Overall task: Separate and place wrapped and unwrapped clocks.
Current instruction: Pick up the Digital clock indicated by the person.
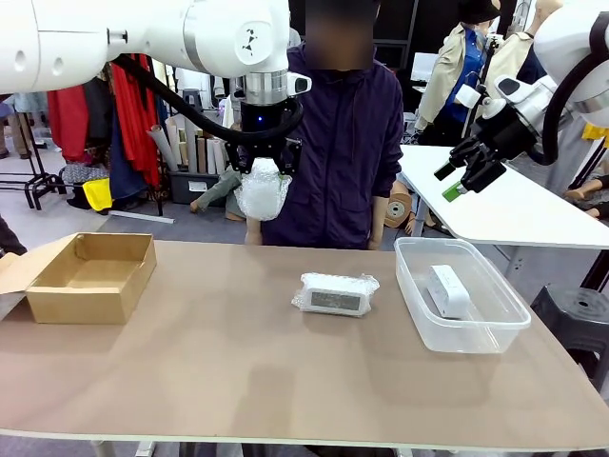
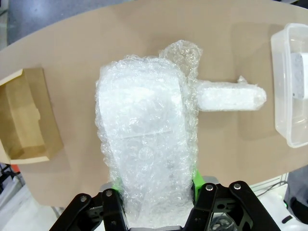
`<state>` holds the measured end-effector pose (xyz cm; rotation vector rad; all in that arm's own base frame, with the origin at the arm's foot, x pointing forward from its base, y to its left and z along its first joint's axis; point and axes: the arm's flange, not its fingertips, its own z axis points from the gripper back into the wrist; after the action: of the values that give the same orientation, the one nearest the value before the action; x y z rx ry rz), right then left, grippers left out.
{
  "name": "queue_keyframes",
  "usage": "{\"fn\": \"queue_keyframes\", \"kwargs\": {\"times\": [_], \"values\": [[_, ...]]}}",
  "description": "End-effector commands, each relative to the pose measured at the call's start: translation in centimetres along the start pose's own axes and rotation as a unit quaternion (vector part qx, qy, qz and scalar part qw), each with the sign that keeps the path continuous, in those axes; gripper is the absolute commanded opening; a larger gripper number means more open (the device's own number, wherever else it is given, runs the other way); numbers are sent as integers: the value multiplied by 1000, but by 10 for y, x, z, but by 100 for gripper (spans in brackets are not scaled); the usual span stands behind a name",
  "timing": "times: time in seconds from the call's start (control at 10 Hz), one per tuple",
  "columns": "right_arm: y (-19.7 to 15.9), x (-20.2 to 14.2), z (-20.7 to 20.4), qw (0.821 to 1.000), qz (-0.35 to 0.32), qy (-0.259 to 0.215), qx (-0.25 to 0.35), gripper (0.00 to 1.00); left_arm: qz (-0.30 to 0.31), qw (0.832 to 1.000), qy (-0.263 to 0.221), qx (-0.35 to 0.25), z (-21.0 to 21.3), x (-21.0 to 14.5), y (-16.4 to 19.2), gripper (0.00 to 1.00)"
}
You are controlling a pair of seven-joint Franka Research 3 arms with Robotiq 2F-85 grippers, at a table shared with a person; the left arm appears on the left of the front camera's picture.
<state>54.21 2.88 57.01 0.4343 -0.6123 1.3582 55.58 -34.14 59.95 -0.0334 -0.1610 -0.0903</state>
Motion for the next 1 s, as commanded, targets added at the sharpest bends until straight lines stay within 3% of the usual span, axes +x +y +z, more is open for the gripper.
{"fn": "queue_keyframes", "kwargs": {"times": [0.0,0.9], "values": [[-1,2,2,1000,2,-1,2,100,1,1000,-1,0,4,0,1,0],[-1,2,2,1000,2,-1,2,100,1,1000,-1,0,4,0,1,0]]}}
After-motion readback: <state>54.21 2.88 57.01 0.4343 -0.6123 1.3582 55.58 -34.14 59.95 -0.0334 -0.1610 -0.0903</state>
